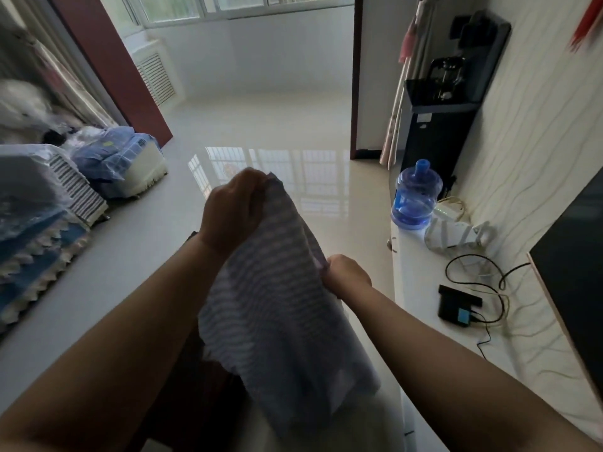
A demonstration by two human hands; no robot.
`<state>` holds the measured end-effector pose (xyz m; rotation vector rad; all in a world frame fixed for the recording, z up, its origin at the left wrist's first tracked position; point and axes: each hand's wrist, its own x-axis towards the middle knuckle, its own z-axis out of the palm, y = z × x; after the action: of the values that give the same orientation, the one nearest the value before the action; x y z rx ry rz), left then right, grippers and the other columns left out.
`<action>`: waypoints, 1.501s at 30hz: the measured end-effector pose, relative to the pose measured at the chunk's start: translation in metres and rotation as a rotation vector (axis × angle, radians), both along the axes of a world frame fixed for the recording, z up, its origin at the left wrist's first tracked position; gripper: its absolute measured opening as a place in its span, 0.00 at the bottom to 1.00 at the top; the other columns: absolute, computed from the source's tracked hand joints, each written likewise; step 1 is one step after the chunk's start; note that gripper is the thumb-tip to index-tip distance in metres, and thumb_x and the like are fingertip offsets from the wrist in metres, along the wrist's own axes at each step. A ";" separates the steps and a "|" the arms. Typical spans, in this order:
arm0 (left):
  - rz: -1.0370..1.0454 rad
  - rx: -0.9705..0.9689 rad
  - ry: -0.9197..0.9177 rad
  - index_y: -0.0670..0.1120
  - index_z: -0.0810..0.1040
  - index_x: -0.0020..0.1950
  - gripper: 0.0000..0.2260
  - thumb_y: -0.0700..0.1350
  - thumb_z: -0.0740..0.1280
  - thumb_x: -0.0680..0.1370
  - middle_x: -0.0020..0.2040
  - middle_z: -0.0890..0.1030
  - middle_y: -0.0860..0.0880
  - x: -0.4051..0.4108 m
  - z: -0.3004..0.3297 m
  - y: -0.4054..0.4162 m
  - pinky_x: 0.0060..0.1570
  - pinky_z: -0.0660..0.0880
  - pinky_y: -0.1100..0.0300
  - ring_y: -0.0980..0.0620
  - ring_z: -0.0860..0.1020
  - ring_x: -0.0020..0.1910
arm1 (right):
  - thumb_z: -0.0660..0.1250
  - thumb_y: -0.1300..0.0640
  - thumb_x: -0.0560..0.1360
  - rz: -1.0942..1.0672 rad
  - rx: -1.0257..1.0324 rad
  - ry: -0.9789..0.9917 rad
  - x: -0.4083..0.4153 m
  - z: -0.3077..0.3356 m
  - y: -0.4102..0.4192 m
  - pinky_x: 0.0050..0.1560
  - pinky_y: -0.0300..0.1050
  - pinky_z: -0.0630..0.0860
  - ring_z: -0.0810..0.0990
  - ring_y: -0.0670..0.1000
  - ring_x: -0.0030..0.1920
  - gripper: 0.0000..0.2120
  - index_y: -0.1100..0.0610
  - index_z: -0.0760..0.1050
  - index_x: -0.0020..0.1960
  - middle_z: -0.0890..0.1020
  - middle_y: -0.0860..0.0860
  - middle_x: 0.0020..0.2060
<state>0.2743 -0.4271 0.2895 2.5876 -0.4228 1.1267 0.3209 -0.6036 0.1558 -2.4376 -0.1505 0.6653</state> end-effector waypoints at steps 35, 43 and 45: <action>0.850 -0.219 -0.226 0.50 0.74 0.44 0.11 0.49 0.55 0.81 0.44 0.79 0.32 -0.073 0.012 0.189 0.43 0.67 0.46 0.34 0.77 0.43 | 0.61 0.69 0.76 -0.744 0.650 0.303 0.059 -0.084 -0.029 0.48 0.53 0.79 0.78 0.60 0.44 0.14 0.68 0.73 0.61 0.78 0.66 0.58; 0.952 -0.284 -0.237 0.37 0.74 0.48 0.14 0.47 0.55 0.80 0.46 0.79 0.33 -0.098 -0.001 0.213 0.42 0.67 0.46 0.33 0.77 0.45 | 0.58 0.63 0.76 -0.047 0.134 -0.297 0.063 -0.062 -0.022 0.43 0.48 0.73 0.81 0.62 0.46 0.08 0.61 0.76 0.49 0.82 0.62 0.46; 0.921 -0.292 -0.210 0.37 0.74 0.49 0.14 0.47 0.56 0.80 0.46 0.80 0.34 -0.098 -0.007 0.207 0.41 0.68 0.47 0.34 0.77 0.46 | 0.60 0.62 0.76 -0.428 0.208 0.045 0.067 -0.077 -0.035 0.46 0.47 0.75 0.81 0.62 0.49 0.10 0.64 0.77 0.52 0.81 0.62 0.51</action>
<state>0.1762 -0.2204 0.2829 2.4004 0.9296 1.5645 0.3881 -0.6388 0.0792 -2.1550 0.2989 0.4829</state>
